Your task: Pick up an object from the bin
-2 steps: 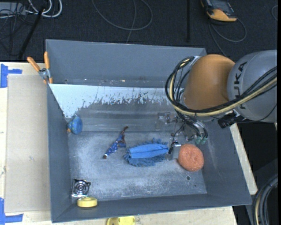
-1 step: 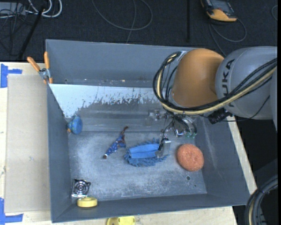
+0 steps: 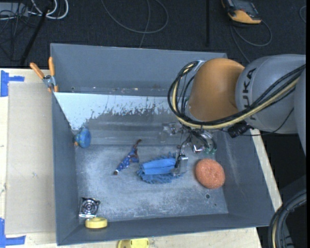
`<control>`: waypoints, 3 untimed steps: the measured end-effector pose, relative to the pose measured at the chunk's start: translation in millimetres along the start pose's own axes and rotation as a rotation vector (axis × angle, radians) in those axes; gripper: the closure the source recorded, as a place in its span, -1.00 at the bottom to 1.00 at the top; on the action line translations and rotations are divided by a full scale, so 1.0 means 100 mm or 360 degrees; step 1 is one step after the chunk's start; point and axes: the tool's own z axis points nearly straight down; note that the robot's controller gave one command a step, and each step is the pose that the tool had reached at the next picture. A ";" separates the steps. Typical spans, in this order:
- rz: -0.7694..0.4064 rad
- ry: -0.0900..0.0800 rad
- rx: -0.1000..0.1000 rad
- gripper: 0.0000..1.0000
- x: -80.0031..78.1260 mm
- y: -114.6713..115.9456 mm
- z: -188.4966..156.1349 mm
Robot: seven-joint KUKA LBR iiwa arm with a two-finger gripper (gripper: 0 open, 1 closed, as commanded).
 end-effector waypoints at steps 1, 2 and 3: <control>-0.0124 0.0012 -0.0002 -1.00 0.09 0.14 0.70; -0.0183 0.0001 0.0000 1.00 0.03 0.05 0.66; -0.0183 0.0001 0.0000 1.00 0.03 0.05 0.66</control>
Offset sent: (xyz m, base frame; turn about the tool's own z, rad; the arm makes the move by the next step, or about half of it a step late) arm -0.0042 0.0043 -0.0654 -0.1160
